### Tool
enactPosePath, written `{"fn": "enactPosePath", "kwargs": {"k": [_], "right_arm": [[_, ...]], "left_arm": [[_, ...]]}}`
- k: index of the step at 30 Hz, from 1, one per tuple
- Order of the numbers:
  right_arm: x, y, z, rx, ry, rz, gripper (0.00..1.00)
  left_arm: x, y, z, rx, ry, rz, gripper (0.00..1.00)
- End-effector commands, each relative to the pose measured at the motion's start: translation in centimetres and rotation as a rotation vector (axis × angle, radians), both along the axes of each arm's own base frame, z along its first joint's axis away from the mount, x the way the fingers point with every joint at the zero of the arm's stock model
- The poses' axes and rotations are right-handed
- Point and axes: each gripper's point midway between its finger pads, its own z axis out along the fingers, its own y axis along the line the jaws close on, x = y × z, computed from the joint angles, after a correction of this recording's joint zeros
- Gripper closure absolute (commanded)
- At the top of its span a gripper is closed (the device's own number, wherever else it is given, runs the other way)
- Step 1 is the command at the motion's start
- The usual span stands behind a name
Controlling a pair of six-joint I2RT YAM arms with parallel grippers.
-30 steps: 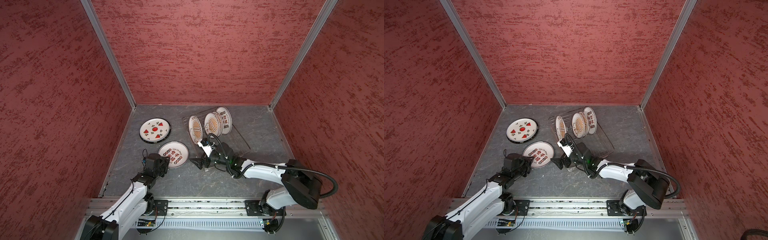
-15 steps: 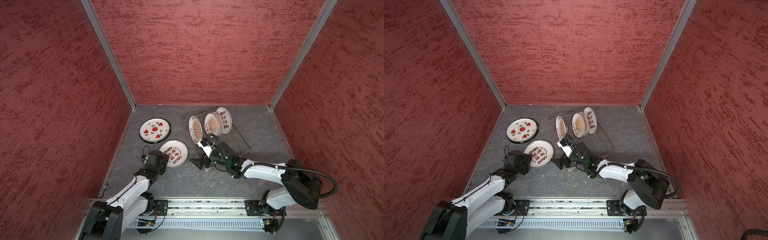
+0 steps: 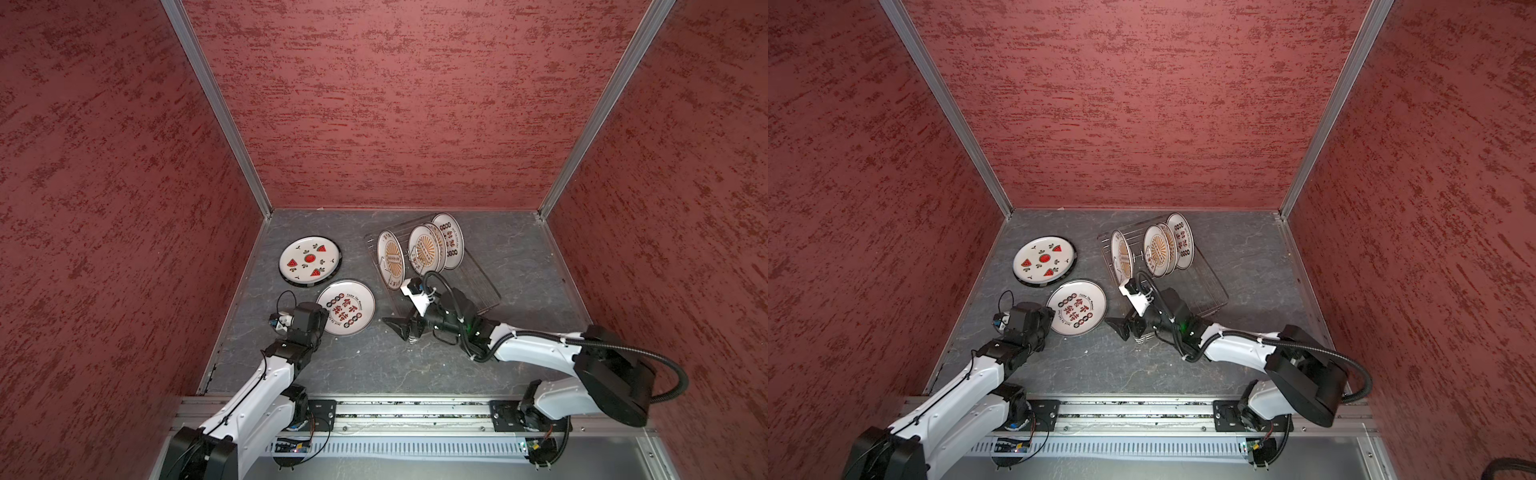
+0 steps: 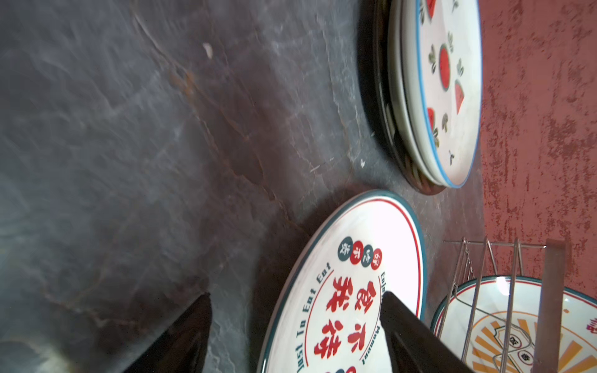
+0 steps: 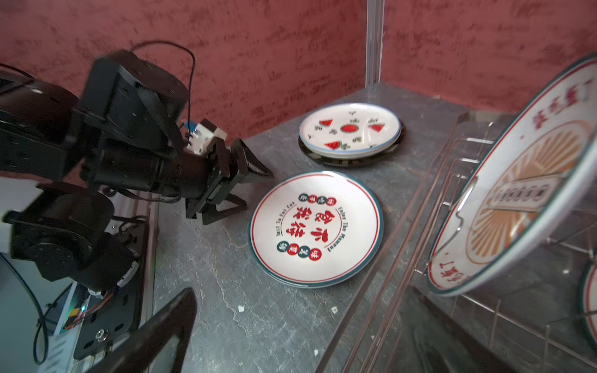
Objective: Unload the plates from the dish rack
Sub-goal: 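Release the red-lettered plate on the table with the left gripper, then draw the left gripper back from the plate while the right moves to the rack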
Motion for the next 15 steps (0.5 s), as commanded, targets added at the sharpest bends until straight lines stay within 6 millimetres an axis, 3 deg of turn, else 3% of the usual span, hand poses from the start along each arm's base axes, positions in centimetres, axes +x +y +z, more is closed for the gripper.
{"fn": "enactPosePath", "kwargs": {"k": [1, 3, 7, 11, 15], "right_arm": [[-0.8, -2.2, 5.1, 0.190, -0.143, -0.051, 0.01], [-0.1, -4.2, 5.9, 0.243, -0.158, -0.154, 0.01], [3.2, -8.8, 5.9, 0.301, -0.110, -0.433, 0.01], [5.8, -11.9, 5.0, 0.310, -0.037, -0.540, 0.01], [6.6, -14.3, 5.0, 0.363, 0.013, -0.537, 0.01]], "left_arm": [[-0.4, 2.0, 1.8, 0.097, -0.023, 0.042, 0.14], [-0.8, 2.7, 3.1, 0.128, -0.048, 0.067, 0.14], [-0.8, 3.3, 5.6, 0.181, -0.125, 0.062, 0.09], [0.3, 1.8, 7.7, 0.221, -0.225, -0.042, 0.02], [1.7, -1.0, 10.2, 0.379, -0.337, -0.190, 0.01]]}}
